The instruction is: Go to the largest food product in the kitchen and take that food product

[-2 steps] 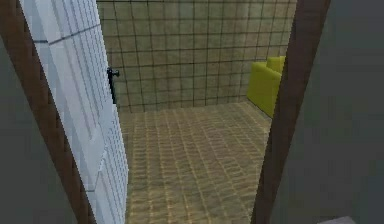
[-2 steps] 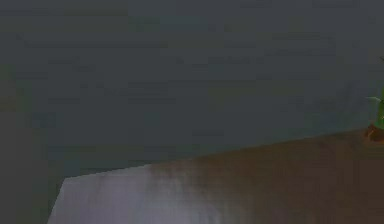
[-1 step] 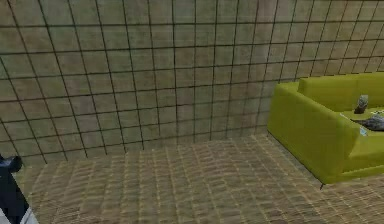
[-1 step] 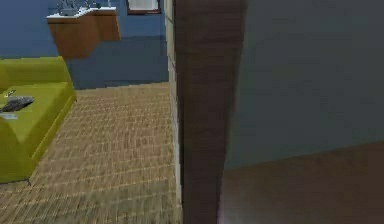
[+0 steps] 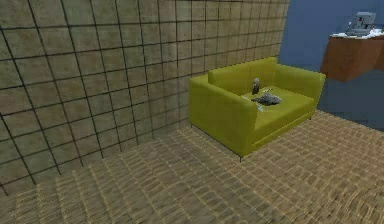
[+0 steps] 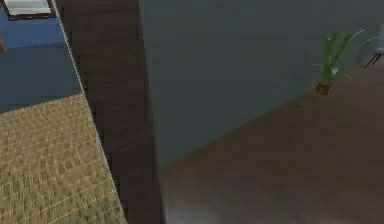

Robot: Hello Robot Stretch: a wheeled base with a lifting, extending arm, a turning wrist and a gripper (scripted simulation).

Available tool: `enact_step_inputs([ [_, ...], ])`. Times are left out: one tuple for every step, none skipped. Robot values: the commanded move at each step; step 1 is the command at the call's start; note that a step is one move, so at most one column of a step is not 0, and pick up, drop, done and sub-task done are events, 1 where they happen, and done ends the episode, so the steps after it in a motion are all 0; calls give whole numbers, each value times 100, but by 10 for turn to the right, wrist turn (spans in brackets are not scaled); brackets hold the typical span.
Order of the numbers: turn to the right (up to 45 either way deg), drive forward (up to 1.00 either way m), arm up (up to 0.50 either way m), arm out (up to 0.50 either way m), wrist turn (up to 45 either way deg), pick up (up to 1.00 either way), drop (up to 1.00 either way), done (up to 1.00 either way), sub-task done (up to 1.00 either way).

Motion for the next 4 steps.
enact_step_inputs([
  [0,5,0,0,0,0,0,0,0],
  [-300,0,0,0,0,0,0,0,0],
  [0,15,0,0,0,0,0,0,0],
  [450,0,0,0,0,0,0,0,0],
])
